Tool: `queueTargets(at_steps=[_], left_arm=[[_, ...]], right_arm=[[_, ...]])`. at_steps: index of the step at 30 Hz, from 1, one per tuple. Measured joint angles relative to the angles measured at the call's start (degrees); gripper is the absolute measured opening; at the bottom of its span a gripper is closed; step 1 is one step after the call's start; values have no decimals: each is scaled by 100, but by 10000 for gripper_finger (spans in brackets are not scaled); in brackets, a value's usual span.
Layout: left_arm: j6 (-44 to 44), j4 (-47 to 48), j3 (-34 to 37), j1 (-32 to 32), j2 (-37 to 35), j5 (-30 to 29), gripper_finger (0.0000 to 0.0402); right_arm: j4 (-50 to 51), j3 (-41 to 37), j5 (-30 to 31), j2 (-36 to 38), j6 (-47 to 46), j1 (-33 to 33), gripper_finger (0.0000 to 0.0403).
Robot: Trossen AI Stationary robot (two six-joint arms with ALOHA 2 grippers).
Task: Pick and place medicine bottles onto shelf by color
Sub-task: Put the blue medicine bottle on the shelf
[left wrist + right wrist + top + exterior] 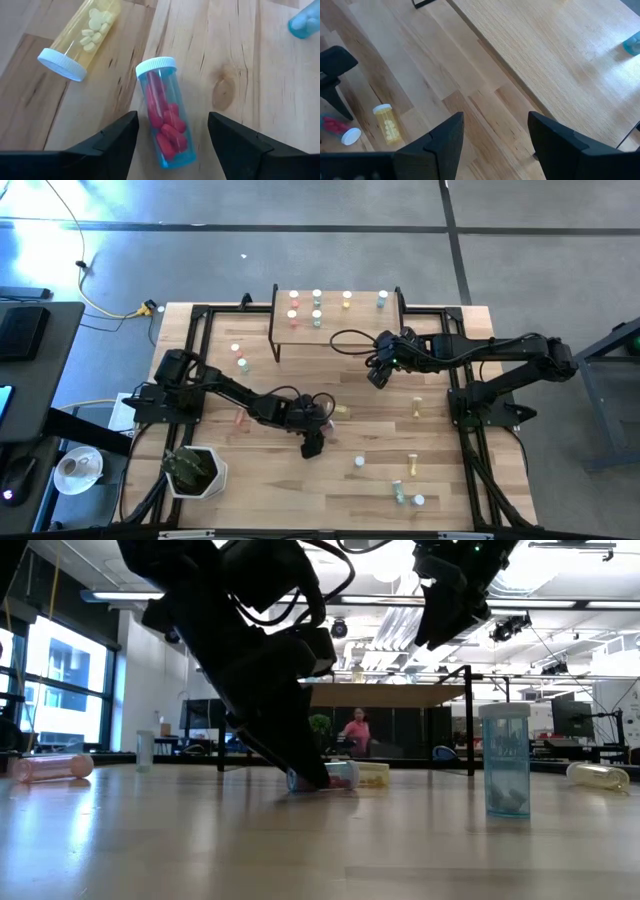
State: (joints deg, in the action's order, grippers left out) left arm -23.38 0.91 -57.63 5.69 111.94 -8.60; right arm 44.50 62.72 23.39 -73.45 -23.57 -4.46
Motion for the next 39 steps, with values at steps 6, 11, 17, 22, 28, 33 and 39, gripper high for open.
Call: queueTargets(at_steps=[6,11,17,22,28,33,39], left_arm=[[8,32,4,-4,8,47,187],[149,39,9,-9,13,42,147],[149,36,13,-11,-10,32,112],[327,-18,31,-11,-145,84,95],[405,-100,28,-30,-321,287,92],[407,-139,35,-50,-315,390,91],[656,-803,31,-47,-321,394,91]], right_arm=[[3,0,-1,0,2,1,213],[2,0,-2,0,28,0,213],[-34,0,-463,0,58,1,213],[-223,4,-581,0,188,55,213],[-241,183,-563,2,426,173,213],[-233,329,-589,2,457,239,213],[-231,677,-1063,2,725,406,213]])
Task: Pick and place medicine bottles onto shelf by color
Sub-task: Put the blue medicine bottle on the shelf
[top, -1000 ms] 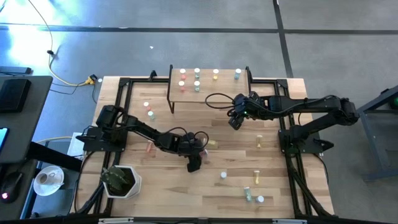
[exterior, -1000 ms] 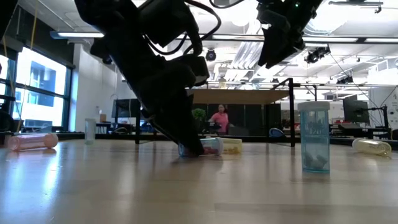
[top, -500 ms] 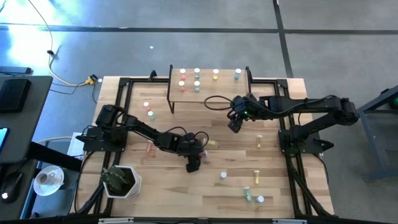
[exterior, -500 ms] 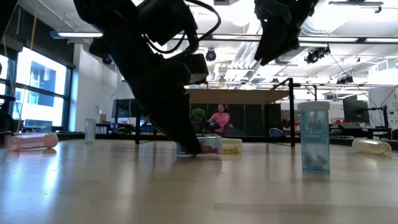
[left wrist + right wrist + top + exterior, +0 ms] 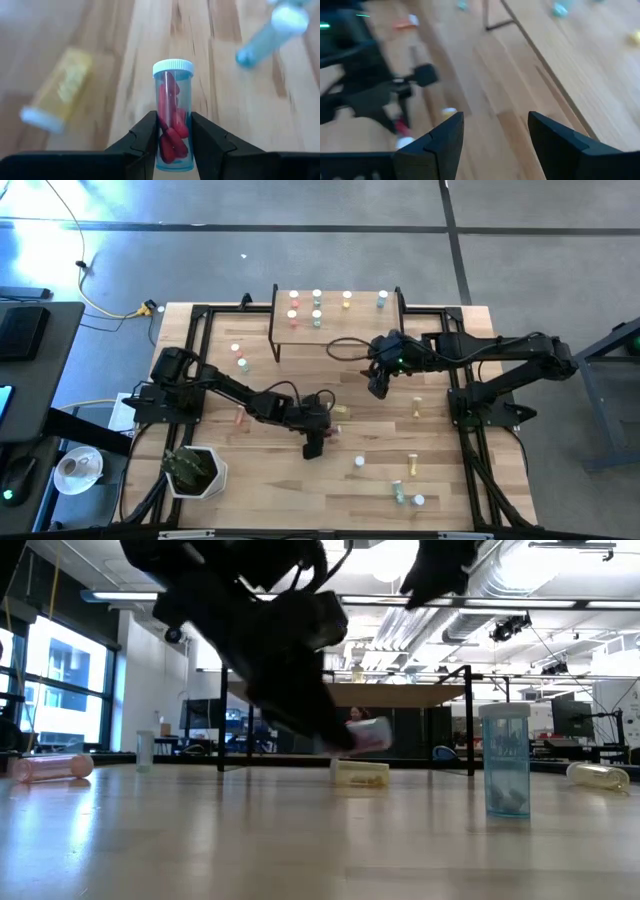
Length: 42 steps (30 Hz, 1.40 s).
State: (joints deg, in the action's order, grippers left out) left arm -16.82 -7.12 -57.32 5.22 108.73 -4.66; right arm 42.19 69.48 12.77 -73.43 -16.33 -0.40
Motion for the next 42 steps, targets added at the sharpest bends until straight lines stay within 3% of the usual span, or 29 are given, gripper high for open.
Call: queueTargets(at_steps=[15,22,35,42], left_arm=[[681,-2823,-7,-267,-12,-46,91],[1045,-4005,-11,-331,-18,-48,90],[1451,-4792,-11,-346,-20,-438,90],[1643,-5024,-11,-349,-22,-479,90]], right_arm=[[735,856,-66,1,790,370,213],[734,856,-753,0,1351,432,213],[59,856,-2219,2,1680,432,213],[-498,856,-2331,2,1596,415,213]])
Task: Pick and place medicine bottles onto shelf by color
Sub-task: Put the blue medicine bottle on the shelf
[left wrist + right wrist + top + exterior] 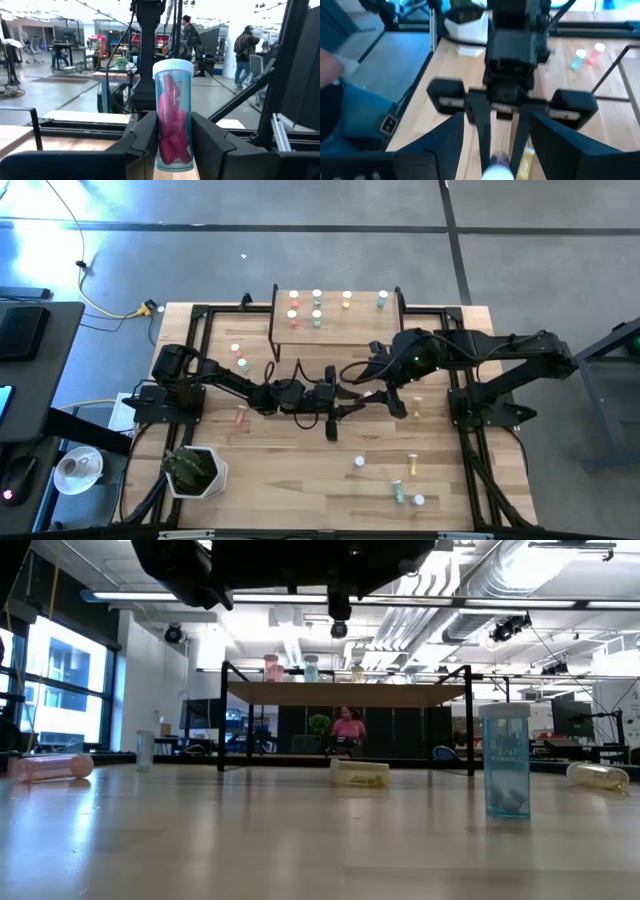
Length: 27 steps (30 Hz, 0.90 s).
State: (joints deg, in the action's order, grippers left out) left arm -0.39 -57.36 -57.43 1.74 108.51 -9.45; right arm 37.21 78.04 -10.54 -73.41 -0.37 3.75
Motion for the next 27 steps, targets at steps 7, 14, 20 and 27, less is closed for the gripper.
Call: queueTargets(at_steps=[7,14,20,27], left_arm=[[320,-261,0,2,0,-24,90],[572,-610,0,2,0,-282,90],[663,-897,-2,0,0,-483,90],[674,-1063,-2,-10,-2,-492,90]], right_arm=[[-185,5,150,0,-24,-63,213],[503,715,466,-2,66,-26,213],[829,1014,428,1,84,-22,213],[1053,858,424,-36,184,-22,213]])
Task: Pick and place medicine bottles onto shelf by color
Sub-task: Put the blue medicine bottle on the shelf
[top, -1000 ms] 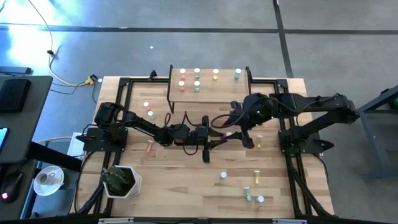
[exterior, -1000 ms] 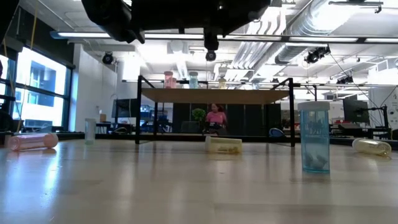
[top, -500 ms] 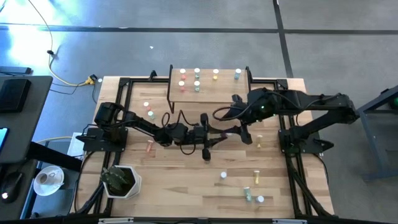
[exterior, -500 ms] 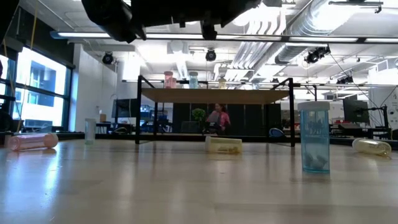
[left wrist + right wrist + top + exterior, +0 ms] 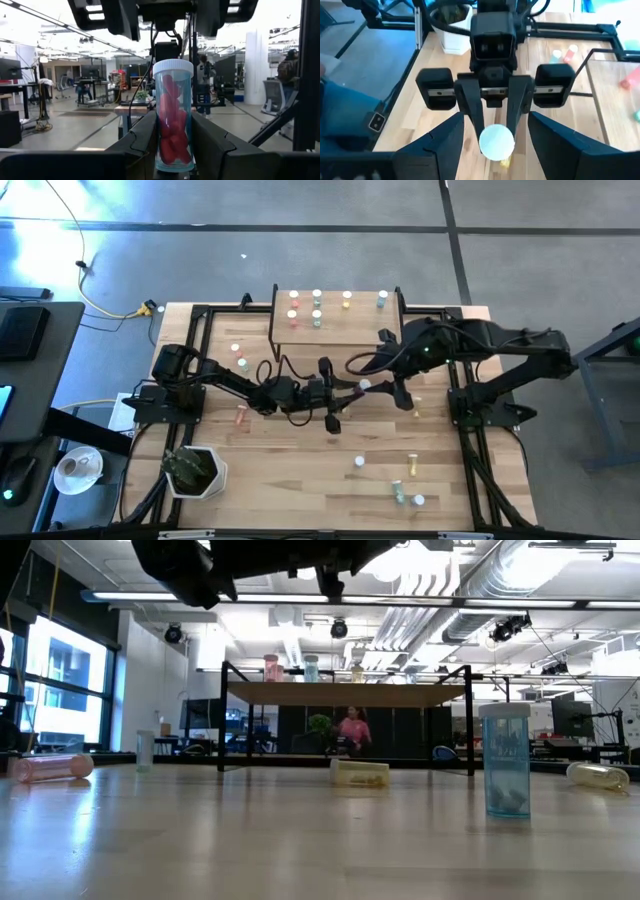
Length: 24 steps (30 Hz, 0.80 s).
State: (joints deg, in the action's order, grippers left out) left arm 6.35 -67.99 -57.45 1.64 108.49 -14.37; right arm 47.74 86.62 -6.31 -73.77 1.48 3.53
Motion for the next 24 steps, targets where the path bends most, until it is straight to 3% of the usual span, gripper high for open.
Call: queueTargets(at_steps=[24], left_arm=[[35,-270,-74,-49,-2,28,90]], right_arm=[[-85,-96,22,-97,-121,0,213]])
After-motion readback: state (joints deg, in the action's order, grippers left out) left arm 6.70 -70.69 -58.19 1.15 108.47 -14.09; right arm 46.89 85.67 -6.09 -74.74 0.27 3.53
